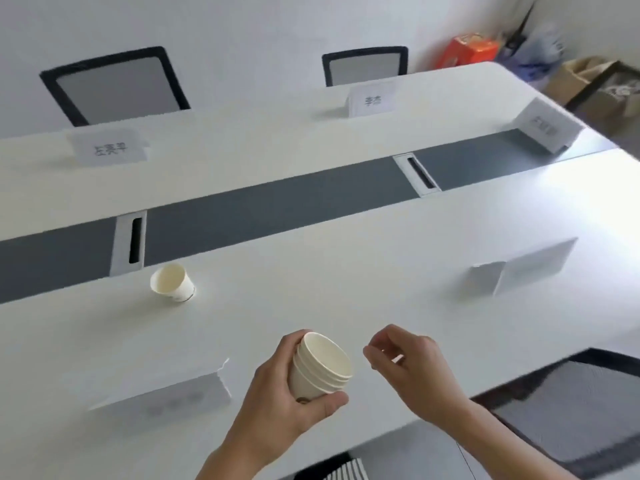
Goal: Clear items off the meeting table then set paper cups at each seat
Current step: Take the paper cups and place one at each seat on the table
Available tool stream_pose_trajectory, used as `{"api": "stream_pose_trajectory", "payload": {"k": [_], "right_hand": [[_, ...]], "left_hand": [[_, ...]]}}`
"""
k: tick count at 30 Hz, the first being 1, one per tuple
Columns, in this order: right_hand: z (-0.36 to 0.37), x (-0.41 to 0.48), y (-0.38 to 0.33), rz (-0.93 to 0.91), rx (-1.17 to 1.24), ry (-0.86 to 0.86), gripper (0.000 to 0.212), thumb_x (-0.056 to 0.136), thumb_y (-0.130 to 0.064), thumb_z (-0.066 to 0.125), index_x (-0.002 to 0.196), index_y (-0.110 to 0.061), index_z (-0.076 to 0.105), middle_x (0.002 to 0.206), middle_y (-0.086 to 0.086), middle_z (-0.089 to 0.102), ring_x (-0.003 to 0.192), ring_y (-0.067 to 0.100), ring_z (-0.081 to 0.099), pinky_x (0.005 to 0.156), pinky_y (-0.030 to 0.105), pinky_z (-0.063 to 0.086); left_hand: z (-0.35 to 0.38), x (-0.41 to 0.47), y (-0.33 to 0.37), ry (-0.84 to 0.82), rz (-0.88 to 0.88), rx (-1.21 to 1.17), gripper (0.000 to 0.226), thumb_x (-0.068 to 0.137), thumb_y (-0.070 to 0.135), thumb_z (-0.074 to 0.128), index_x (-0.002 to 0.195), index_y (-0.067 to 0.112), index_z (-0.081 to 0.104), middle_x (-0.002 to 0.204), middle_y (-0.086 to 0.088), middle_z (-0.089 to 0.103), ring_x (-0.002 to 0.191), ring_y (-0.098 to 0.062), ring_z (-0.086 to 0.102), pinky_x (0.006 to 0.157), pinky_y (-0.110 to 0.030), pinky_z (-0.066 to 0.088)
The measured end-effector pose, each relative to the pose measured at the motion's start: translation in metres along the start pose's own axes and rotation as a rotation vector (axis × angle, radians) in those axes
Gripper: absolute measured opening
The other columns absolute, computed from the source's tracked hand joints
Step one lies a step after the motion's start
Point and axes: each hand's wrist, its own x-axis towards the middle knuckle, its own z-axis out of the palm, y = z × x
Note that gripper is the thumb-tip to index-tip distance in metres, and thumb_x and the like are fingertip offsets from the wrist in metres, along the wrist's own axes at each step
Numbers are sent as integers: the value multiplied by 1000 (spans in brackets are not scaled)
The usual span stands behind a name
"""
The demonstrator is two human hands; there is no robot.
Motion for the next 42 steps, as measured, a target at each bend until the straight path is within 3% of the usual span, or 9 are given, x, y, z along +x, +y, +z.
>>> {"api": "stream_pose_trajectory", "payload": {"k": [6, 11, 14, 19, 24, 28, 34, 38, 42], "right_hand": [[-38, -142, 76, 198, 127, 289, 21, 85, -23, 68, 67, -32, 61, 70, -23, 68, 67, 2, 63, 59, 11, 45], [-61, -275, 135, 400, 266, 527, 18, 82, -17, 73, 67, -26, 67, 67, -9, 71, 66, 9, 68, 60, 20, 49], [-75, -342, 162, 498, 320, 651, 18, 82, -20, 74, 66, -27, 69, 66, -7, 73, 64, 9, 69, 61, 22, 49], [-103, -406, 192, 585, 493, 796, 12, 84, -22, 72, 73, -20, 71, 72, 0, 74, 64, 12, 71, 60, 24, 50], [-147, -432, 231, 581, 604, 866, 9, 79, -24, 78, 74, -17, 74, 66, -1, 72, 58, 6, 63, 56, 16, 46], [-203, -440, 280, 598, 669, 905, 9, 77, -15, 80, 75, -9, 74, 63, 0, 69, 57, 7, 59, 52, 15, 44], [-308, -449, 341, 619, 780, 910, 14, 78, -8, 78, 78, 3, 69, 61, 5, 64, 54, 12, 56, 50, 23, 47], [-365, -462, 381, 628, 795, 965, 12, 83, -7, 73, 79, 3, 68, 62, 5, 66, 55, 13, 60, 51, 23, 49], [-422, -483, 429, 635, 869, 1085, 11, 89, -3, 63, 78, -2, 63, 66, 9, 65, 58, 20, 59, 47, 26, 49]], "left_hand": [[86, -41, 26, -225, 158, 112, 65, 56, 46, 86, 109, 43, 50, 99, 19, 63, 89, -5, 61, 72, -17, 52], [172, -92, 29, -440, 258, 199, 65, 53, 44, 86, 107, 50, 49, 100, 17, 65, 90, -8, 62, 77, -17, 52], [224, -114, 43, -580, 336, 252, 69, 53, 36, 88, 108, 53, 48, 101, 19, 65, 91, -7, 63, 75, -9, 49], [317, -139, 81, -898, 436, 347, 69, 55, 38, 86, 114, 44, 52, 101, 11, 66, 92, -10, 63, 83, -20, 52], [419, -146, 117, -1114, 537, 416, 76, 53, 37, 87, 119, 42, 50, 105, 15, 63, 99, -7, 61, 87, -23, 51], [502, -133, 143, -1182, 624, 452, 84, 50, 43, 87, 123, 45, 45, 114, 31, 54, 108, 2, 55, 87, -11, 44], [606, -116, 207, -1236, 703, 447, 82, 51, 41, 88, 121, 47, 45, 115, 31, 52, 106, 3, 54, 83, -6, 42], [672, -107, 244, -1265, 769, 483, 79, 53, 42, 87, 119, 47, 46, 112, 28, 56, 104, 1, 55, 83, -12, 46], [730, -91, 263, -1232, 727, 499, 79, 53, 44, 86, 119, 49, 44, 109, 25, 59, 100, -2, 58, 86, -21, 51]]}}
